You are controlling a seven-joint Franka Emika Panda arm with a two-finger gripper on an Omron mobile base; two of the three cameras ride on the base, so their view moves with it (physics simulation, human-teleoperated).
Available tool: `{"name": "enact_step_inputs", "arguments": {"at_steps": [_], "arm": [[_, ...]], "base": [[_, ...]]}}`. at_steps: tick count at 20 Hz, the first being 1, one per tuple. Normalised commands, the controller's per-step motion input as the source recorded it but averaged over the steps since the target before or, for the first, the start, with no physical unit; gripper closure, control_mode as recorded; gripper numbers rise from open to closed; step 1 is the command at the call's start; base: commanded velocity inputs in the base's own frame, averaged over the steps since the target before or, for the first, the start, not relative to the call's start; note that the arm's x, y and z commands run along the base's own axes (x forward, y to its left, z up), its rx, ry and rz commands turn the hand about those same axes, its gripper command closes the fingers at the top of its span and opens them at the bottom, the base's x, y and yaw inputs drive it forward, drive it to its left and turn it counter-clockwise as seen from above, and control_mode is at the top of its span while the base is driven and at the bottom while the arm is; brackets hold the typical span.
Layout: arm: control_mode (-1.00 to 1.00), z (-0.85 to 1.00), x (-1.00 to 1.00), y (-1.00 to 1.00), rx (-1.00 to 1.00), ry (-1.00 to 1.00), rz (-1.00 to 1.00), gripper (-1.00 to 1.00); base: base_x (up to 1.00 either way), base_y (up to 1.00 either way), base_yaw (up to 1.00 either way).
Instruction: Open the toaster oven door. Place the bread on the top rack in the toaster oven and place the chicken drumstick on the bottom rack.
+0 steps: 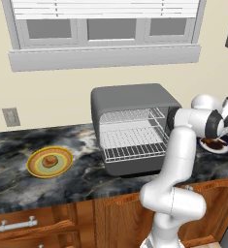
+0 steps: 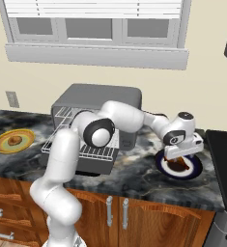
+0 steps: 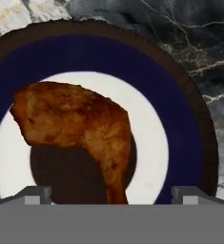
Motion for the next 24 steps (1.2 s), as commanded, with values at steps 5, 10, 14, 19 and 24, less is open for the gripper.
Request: {"name": "enact_step_inputs", "arguments": {"at_steps": [5,10,14,19,24], "arm": [[-1.00,-0.11,0.00,0.02,0.00,0.06,0.07,-1.00],[-1.00,-0.13,0.03,0.00,0.00,0.09,0.05,-1.00],[-1.00,-0.08,0.18,0.00,0.00,0.07,0.06,-1.00],[-1.00,-0.02,0.25,0.00,0.00,0.08,0.07,-1.00],[-1.00,-0.08,0.08,-0.02,0.00,0.08,0.07,-1.00]], "base": [[0.00,0.00,0.00],[0.00,0.00,0.00],[0.00,0.00,0.00],[0.00,0.00,0.00],[0.00,0.00,0.00]]}}
